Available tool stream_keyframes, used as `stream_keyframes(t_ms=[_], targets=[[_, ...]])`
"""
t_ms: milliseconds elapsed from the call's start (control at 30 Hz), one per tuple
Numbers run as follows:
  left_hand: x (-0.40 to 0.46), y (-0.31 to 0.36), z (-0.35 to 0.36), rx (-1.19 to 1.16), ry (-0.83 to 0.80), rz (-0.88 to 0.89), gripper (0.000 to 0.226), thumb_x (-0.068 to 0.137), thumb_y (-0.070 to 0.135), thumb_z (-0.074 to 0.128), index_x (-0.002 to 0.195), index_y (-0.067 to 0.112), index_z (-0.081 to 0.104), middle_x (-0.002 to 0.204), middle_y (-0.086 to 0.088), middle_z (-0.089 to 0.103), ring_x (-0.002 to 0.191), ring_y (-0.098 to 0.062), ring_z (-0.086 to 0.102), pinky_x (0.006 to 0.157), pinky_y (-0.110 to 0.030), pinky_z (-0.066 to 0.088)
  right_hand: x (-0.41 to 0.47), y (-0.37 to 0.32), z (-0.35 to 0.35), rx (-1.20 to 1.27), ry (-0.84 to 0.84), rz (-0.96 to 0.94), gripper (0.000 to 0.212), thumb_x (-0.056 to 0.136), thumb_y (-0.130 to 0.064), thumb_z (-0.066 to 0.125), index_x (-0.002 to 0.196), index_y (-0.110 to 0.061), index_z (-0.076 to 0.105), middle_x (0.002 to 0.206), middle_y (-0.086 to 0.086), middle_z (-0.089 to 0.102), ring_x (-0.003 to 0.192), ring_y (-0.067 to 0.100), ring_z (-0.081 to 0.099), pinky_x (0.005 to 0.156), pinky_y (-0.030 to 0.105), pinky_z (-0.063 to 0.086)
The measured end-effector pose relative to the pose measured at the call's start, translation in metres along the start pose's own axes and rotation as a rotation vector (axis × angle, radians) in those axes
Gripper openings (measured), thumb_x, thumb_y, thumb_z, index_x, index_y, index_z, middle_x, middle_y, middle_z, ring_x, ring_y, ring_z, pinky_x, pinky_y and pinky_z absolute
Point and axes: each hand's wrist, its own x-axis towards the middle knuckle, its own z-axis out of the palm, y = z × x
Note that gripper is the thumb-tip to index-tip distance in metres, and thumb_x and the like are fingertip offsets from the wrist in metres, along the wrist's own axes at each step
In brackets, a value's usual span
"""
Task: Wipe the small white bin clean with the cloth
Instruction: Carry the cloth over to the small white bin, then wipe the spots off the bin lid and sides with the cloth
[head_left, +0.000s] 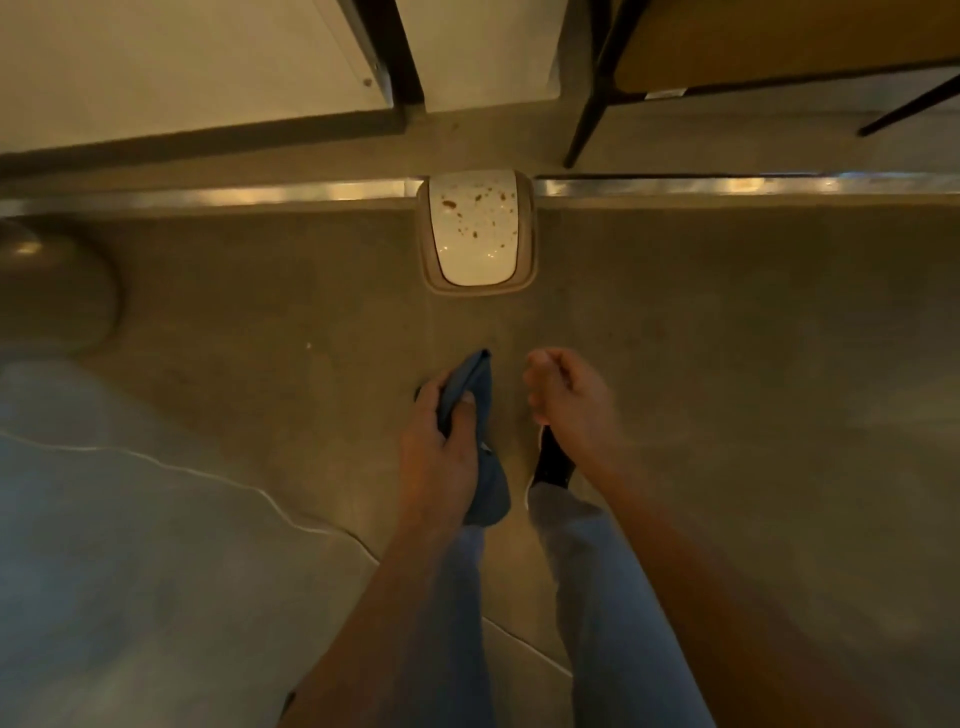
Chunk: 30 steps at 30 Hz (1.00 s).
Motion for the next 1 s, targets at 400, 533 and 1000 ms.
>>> stream_keyframes(t_ms=[400, 533, 1000], targets=[[0.162, -0.068, 0.071, -0.184, 0.242, 0.137, 0.021, 0.104, 0.019, 0.051, 0.123, 0.020, 0.060, 0.086, 0.018, 0.061, 0.075, 0.009, 0.060, 0.065, -0.009, 0.044, 0.171, 0.018, 0.051, 0.020, 0.116, -0.396, 0.022, 0.104, -0.032, 0.045, 0.117, -0.023, 0.059, 0.102, -0.008, 0.064, 0.087, 0.005, 0.062, 0.074, 0.021, 0.053], [0.213, -0.087, 0.085, -0.250, 0.369, 0.230, 0.019, 0.103, 0.012, 0.052, 0.119, 0.019, 0.060, 0.089, 0.020, 0.059, 0.080, 0.012, 0.059, 0.070, -0.007, 0.043, 0.230, 0.017, 0.053, 0.017, 0.297, -0.566, 0.020, 0.104, -0.028, 0.046, 0.114, -0.019, 0.060, 0.104, -0.005, 0.064, 0.092, 0.002, 0.059, 0.077, 0.015, 0.048], [0.340, -0.122, 0.104, -0.326, 0.625, 0.570, 0.031, 0.100, 0.014, 0.055, 0.131, 0.011, 0.059, 0.111, 0.019, 0.062, 0.103, 0.008, 0.061, 0.087, -0.011, 0.047, 0.361, 0.014, 0.074, 0.044, 0.280, -0.833, 0.030, 0.105, -0.032, 0.043, 0.105, -0.014, 0.067, 0.099, -0.003, 0.062, 0.087, -0.014, 0.052, 0.081, 0.003, 0.037]])
